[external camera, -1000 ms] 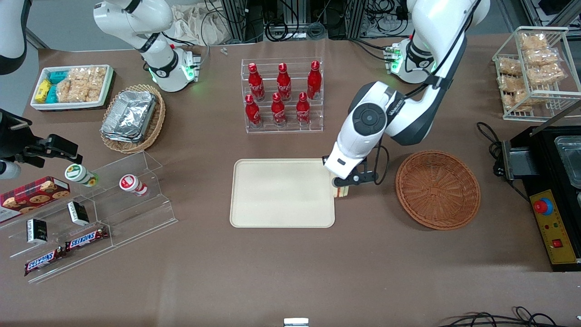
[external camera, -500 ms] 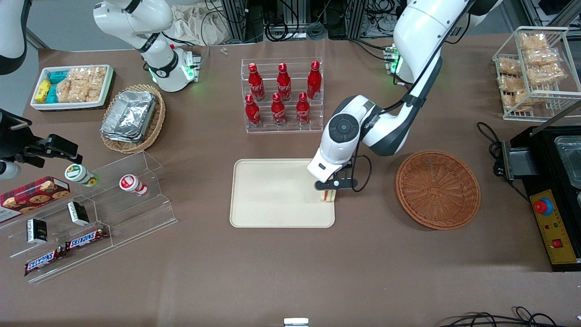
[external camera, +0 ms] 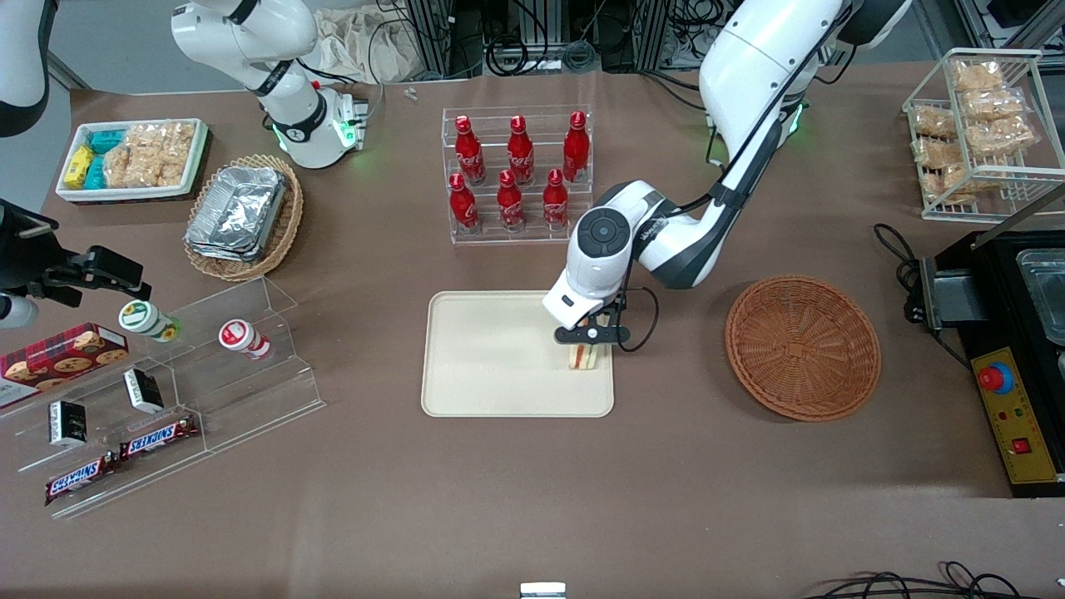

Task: Place sandwich from basket to tray
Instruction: 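Lower the sandwich onto the tray and open the left gripper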

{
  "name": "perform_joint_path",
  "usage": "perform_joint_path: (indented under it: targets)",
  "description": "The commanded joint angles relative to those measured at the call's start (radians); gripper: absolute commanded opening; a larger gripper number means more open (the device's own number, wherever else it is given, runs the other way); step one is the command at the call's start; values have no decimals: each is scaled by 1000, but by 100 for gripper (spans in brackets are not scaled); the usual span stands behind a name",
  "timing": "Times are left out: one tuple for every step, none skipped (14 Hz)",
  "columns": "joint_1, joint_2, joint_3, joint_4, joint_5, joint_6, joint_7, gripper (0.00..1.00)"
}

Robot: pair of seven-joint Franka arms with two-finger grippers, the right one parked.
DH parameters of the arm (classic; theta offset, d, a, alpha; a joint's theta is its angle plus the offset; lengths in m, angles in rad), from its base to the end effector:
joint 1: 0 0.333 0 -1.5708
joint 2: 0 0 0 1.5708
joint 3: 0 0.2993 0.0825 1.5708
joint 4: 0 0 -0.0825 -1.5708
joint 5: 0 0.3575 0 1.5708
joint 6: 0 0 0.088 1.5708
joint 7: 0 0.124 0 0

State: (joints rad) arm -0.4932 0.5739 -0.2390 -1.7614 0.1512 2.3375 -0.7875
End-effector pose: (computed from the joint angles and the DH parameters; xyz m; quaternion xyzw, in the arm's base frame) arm 0.4838 -0.4141 0.2366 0.9999 -0.0052 0.0016 0.0144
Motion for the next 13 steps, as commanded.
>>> perform_joint_path:
  targets:
    - [-4,27,10,26,59,22,-39,0]
    - [-2,29,10,26,60,25,-39,0]
    - [-2,37,10,28,60,25,-41,0]
    - [-2,41,10,31,60,25,-44,0]
    - [-2,46,10,31,64,25,-56,0]
    - [-4,50,10,33,64,25,-58,0]
    - [-4,53,10,33,64,25,-58,26]
    - [-4,55,10,33,64,25,-58,74]
    - [-4,55,10,33,67,25,-56,100]
    - [-1,55,10,33,74,25,-56,100]
    - [-1,55,10,33,79,25,-55,100]
    - [-2,52,10,33,79,23,-50,100]
    - [-2,44,10,36,79,17,-50,100]
